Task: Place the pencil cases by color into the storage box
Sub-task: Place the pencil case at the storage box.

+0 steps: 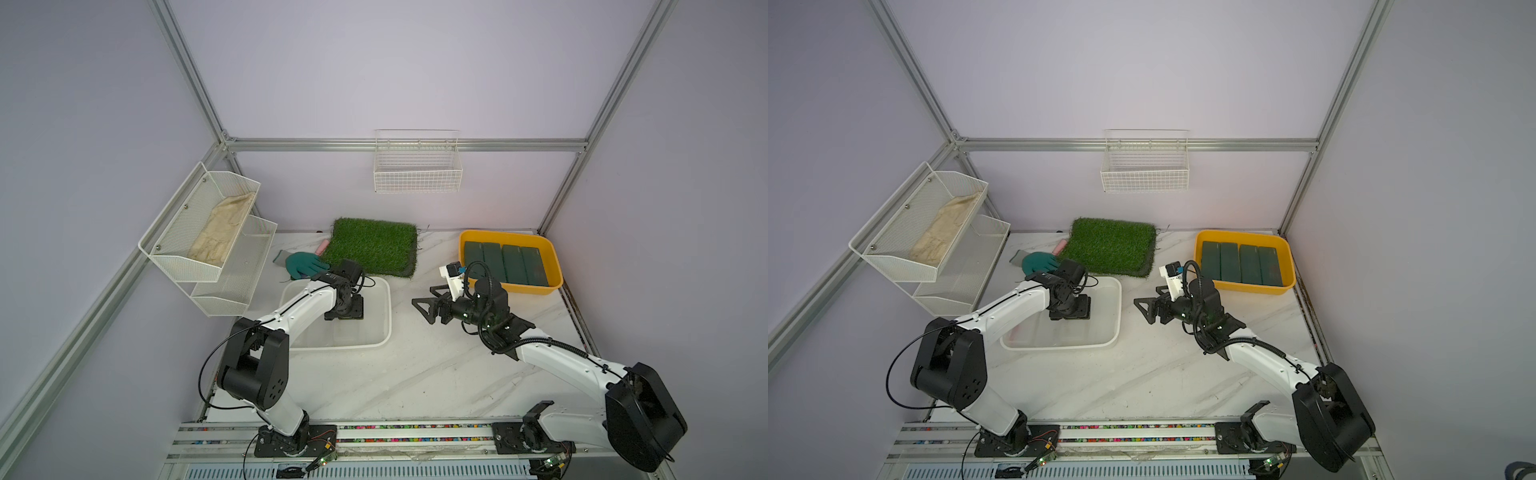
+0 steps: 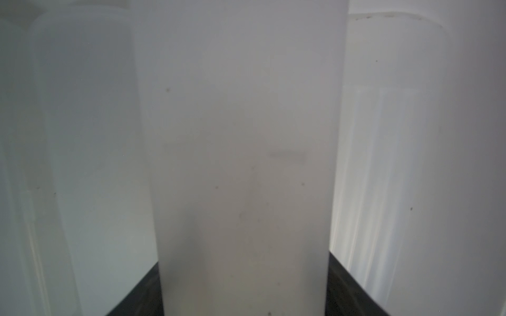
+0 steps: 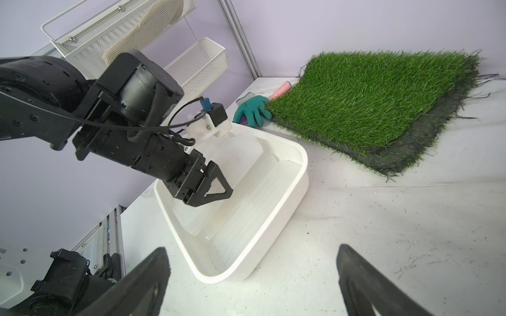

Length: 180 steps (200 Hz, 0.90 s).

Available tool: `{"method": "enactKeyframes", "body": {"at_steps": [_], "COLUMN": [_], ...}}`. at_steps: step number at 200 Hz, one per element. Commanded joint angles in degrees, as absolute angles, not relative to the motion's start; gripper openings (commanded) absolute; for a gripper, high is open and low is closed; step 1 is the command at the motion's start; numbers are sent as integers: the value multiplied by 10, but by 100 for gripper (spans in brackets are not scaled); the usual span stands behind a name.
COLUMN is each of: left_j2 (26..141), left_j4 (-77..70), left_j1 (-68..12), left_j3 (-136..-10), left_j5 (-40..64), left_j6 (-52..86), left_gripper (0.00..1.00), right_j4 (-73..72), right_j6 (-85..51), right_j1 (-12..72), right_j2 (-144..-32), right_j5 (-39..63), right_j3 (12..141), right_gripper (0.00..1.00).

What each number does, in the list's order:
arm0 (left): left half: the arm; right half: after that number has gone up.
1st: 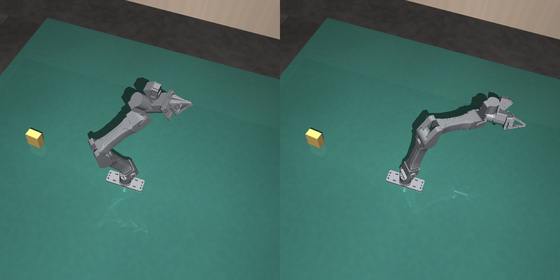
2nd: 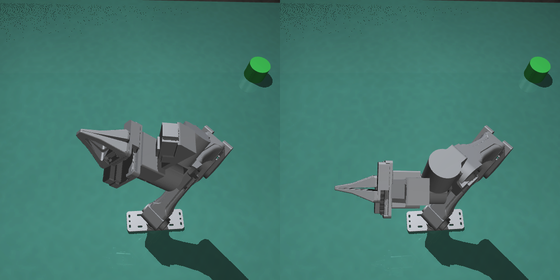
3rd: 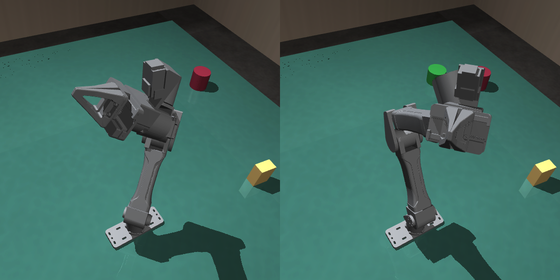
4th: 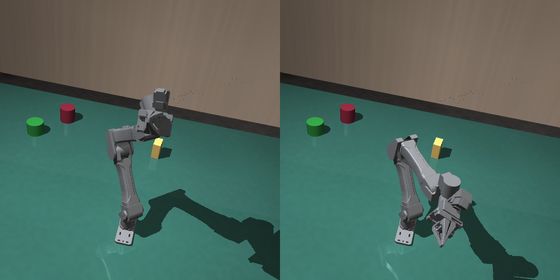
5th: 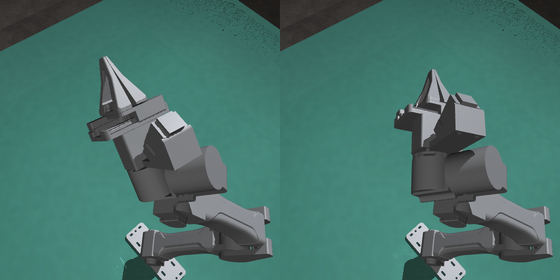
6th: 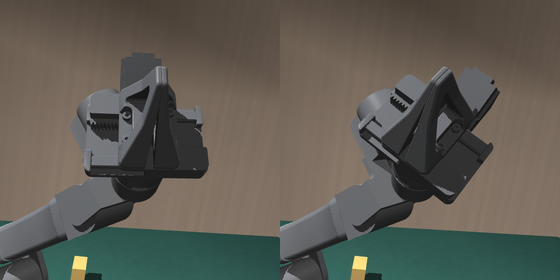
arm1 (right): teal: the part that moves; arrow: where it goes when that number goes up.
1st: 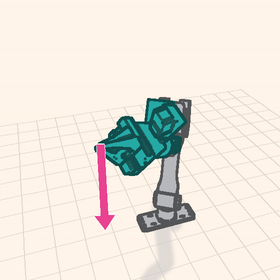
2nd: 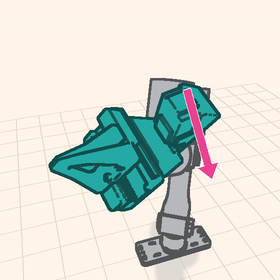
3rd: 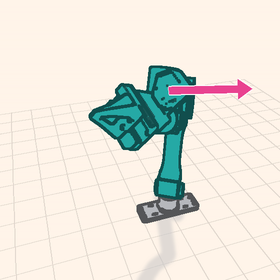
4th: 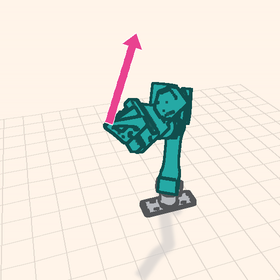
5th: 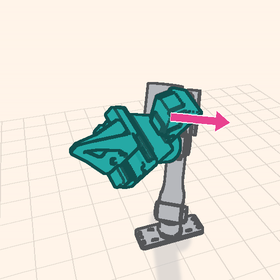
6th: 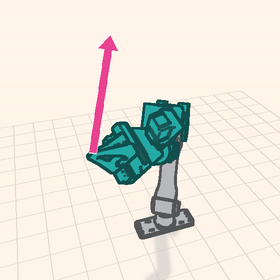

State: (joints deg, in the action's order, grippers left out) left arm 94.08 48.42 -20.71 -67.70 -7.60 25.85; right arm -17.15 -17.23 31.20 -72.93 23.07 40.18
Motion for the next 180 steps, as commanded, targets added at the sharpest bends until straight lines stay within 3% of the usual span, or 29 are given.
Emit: {"method": "enactKeyframes", "body": {"at_steps": [1,59,99,180], "left_j2": [949,966,968,923], "left_j4": [459,446,443,467], "left_j1": [-197,-179,-176,-176], "left_j3": [-669,-660,-656,-681], "left_j5": [-71,-71,-69,-75], "left_j6": [244,239,238,231], "left_gripper": [61,61,67,95], "right_j4": [-187,-180,-180,-181], "right_j6": [-159,-155,-154,-152], "right_j1": [314,314,314,314], "right_j2": [-726,-736,-740,-743], "right_j5": [221,217,217,220], "right_j3": [398,402,402,401], "right_gripper": [96,96,96,96]}}
